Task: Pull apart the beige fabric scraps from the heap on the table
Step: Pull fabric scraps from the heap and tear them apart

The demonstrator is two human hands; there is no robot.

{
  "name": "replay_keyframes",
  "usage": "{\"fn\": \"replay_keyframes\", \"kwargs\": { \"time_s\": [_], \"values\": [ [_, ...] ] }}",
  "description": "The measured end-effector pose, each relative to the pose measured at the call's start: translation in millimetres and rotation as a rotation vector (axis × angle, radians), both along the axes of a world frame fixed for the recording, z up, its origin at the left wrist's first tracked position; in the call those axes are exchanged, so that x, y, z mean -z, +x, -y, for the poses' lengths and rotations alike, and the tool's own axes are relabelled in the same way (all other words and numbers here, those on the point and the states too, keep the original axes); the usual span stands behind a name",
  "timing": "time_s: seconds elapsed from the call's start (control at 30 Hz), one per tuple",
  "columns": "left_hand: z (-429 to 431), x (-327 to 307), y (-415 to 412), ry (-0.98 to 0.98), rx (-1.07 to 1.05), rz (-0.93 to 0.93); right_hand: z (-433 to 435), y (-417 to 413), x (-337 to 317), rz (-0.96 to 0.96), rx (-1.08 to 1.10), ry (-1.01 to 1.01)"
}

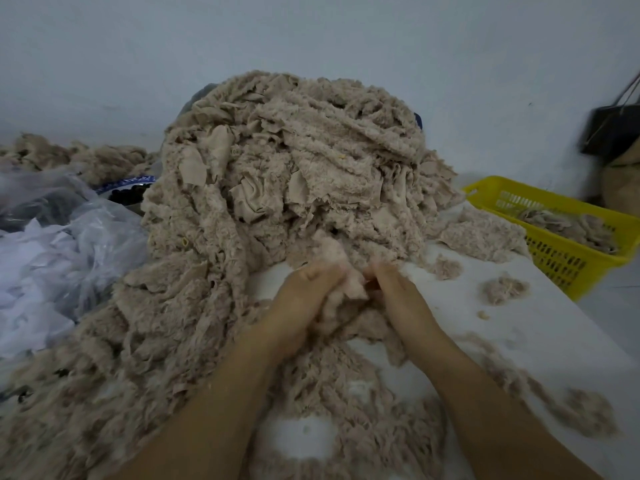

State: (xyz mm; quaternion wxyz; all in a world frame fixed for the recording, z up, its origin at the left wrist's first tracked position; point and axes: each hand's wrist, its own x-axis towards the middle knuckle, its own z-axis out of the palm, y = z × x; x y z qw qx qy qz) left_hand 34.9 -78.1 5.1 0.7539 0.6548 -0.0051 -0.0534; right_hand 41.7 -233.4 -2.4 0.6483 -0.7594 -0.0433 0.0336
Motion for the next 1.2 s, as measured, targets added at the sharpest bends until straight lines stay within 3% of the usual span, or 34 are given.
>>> {"fn": "replay_keyframes", "kwargs": {
  "time_s": [0.13, 0.27, 0.33, 0.43, 0.5, 0.6, 0.77, 0.87, 0.93, 1.03, 1.1, 1.2],
  "values": [
    [12.8, 3.6, -10.1, 0.286, 0.215, 0.144, -0.6, 3.5, 2.6, -0.123, -0.039, 0.251],
    [9.4, 3.9, -8.7, 0.186, 0.166, 0.102, 3.7, 8.7, 5.2, -0.056, -0.031, 0.340],
    [9.3, 4.8, -6.7, 0.222, 0.114, 0.156, 3.1, 9.7, 4.8, -0.024, -0.021, 0.319],
    [11.2, 9.1, -5.0, 0.558, 0.143, 0.352, 3.8, 10.1, 7.6, 0.043, -0.061, 0.195],
    [12.9, 10.9, -5.8, 0.740, 0.194, 0.378, 1.8, 9.0, 7.6, 0.088, -0.037, 0.077],
    [14.6, 10.5, -9.6, 0.759, 0.200, 0.364, 2.1, 9.4, 5.7, 0.083, 0.049, -0.005],
    [13.1, 7.5, -11.3, 0.797, 0.179, 0.458, 3.6, 5.4, 1.0, -0.017, -0.030, 0.268],
    [11.9, 9.0, -10.7, 0.898, 0.234, 0.469, 0.6, 1.7, 2.0, 0.066, -0.073, 0.115],
    [11.5, 7.8, -11.7, 0.782, 0.216, 0.413, 1.1, 1.9, 2.0, 0.076, -0.041, 0.121],
    [10.3, 4.0, -11.4, 0.486, -0.010, 0.313, 5.3, 1.0, -1.9, 0.083, -0.023, 0.195],
    [8.0, 2.5, -8.8, 0.363, -0.132, 0.201, 5.7, -0.2, -1.4, 0.114, -0.055, 0.138],
    [1.7, 6.1, -1.3, 0.188, -0.134, 0.052, 1.9, -3.4, 1.5, 0.197, -0.128, -0.012]
  ]
}}
